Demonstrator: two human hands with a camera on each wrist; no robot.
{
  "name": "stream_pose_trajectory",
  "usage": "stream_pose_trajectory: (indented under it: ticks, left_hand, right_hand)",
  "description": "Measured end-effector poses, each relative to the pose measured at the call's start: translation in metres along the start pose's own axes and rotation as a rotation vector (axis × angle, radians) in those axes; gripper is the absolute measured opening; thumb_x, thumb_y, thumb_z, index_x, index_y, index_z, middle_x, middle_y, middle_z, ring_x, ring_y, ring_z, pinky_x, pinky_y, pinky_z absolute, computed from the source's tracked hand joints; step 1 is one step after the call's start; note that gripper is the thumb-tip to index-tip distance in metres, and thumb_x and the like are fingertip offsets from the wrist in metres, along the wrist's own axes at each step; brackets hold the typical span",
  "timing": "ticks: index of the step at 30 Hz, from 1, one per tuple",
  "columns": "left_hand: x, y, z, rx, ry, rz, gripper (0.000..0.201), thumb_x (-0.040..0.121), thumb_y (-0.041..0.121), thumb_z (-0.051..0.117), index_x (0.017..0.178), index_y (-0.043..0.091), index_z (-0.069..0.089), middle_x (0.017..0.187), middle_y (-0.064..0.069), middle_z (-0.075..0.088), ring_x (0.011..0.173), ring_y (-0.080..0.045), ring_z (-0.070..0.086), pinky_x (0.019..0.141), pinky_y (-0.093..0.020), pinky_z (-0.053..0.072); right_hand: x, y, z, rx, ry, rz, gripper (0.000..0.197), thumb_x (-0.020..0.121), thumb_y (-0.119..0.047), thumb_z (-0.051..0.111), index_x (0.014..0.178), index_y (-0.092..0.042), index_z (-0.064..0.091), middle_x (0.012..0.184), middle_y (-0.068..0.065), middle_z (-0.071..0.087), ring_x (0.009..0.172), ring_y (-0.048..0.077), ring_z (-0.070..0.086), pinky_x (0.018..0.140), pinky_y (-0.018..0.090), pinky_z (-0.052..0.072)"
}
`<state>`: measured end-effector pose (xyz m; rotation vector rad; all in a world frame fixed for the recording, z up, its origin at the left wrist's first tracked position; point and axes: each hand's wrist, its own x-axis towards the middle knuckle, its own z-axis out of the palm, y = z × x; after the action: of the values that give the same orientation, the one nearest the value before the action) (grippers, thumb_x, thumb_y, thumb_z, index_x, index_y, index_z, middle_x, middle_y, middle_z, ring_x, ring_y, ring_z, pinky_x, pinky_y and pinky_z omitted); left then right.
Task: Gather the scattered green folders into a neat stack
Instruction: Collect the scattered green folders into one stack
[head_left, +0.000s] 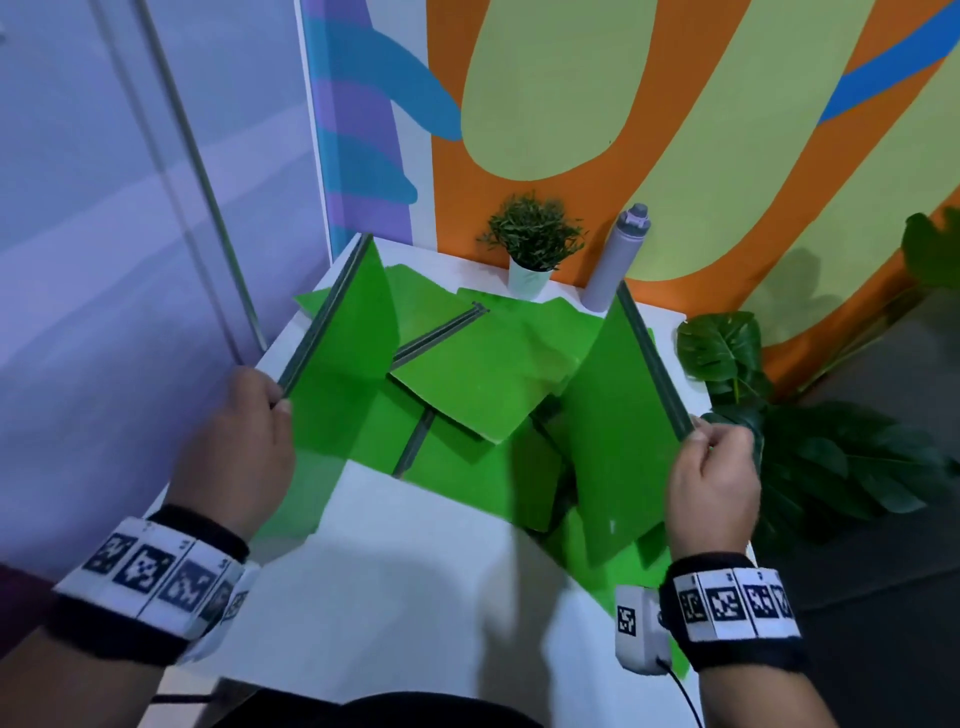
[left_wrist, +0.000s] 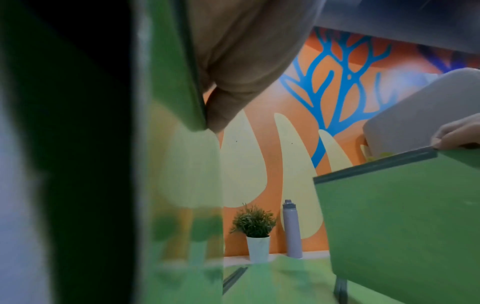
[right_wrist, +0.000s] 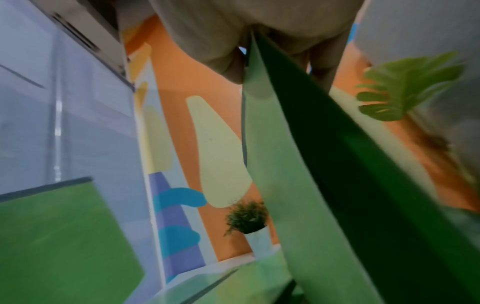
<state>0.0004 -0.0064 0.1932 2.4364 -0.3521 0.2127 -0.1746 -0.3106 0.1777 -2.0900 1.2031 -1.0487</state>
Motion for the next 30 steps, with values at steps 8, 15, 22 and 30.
stream_pose_trajectory:
  ticks: [8,15,22,30]
  left_hand:
    - [-0.004,0.009,0.05,-0.499,-0.171,-0.169,0.04,0.095,-0.001,0.038,0.113,0.025,0.062,0.091,-0.016,0.058,0.041,-0.002,0.046,0.041,-0.016,0.036]
    - [-0.015,0.017,0.102,-0.689,-0.49,-0.495,0.041,0.085,0.022,0.067,0.119,0.021,0.043,0.119,-0.004,0.048,0.091,-0.017,0.059,0.087,-0.041,0.056]
    - [-0.001,0.009,0.11,-0.508,-0.316,-0.524,0.042,0.081,-0.002,0.067,0.111,0.016,0.043,0.1,-0.004,0.053,0.081,-0.017,0.058,0.066,-0.022,0.047]
    - [0.025,-0.02,0.087,-0.478,-0.165,-0.449,0.038,0.081,-0.002,0.065,0.1,0.025,0.045,0.098,-0.009,0.059,0.082,-0.026,0.061,0.074,-0.036,0.05]
  right_hand:
    - [-0.043,-0.011,0.041,-0.01,-0.253,-0.525,0.007,0.093,-0.023,0.047,0.096,-0.018,0.052,0.068,0.007,0.07,0.048,0.027,0.061,0.046,0.029,0.045]
    - [-0.1,0.029,0.081,-0.023,-0.648,-0.86,0.032,0.074,-0.002,0.056,0.102,-0.018,0.057,0.064,-0.004,0.065,0.052,0.012,0.057,0.045,0.02,0.043]
    - [-0.085,0.046,0.103,-0.018,-0.998,-0.769,0.05,0.096,-0.05,0.018,0.114,-0.021,0.055,0.11,0.0,0.069,0.098,0.013,0.063,0.087,0.027,0.049]
    - [0.026,0.094,0.201,-0.591,-0.898,-0.15,0.056,0.09,-0.038,0.049,0.142,-0.035,0.028,0.151,0.009,0.029,0.136,0.031,0.03,0.107,0.059,0.028]
